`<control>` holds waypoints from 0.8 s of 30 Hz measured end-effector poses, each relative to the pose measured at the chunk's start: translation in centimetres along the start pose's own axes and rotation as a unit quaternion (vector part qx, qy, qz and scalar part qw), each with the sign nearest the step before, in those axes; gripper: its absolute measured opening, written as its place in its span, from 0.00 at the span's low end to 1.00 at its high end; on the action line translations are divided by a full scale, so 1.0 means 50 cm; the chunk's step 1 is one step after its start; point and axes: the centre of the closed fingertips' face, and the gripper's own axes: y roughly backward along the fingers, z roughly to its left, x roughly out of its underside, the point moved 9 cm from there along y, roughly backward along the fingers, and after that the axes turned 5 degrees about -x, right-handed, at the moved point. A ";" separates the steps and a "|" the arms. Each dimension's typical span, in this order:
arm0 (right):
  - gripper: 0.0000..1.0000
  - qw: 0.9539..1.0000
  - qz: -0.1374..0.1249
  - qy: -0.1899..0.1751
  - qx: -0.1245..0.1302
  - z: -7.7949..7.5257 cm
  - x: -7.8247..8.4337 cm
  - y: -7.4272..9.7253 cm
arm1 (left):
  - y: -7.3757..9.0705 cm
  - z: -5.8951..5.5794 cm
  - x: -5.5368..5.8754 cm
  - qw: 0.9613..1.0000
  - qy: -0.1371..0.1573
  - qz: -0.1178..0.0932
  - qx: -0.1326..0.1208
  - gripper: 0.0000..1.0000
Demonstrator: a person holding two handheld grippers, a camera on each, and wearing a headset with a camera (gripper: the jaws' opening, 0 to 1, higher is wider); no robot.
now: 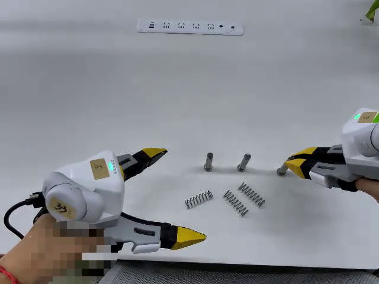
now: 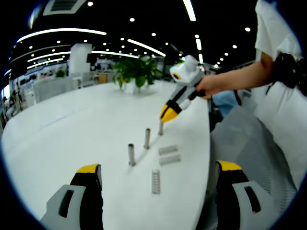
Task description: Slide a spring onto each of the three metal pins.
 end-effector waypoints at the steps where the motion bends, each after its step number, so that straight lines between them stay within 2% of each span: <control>1: 0.10 1.000 0.000 -0.001 0.000 0.000 0.000 0.000 | 0.000 0.000 0.000 1.000 0.000 0.000 0.000 1.00; 24: 0.13 1.000 0.000 0.002 0.002 -0.003 0.007 0.001 | 0.001 -0.002 0.000 1.000 -0.001 0.001 0.005 1.00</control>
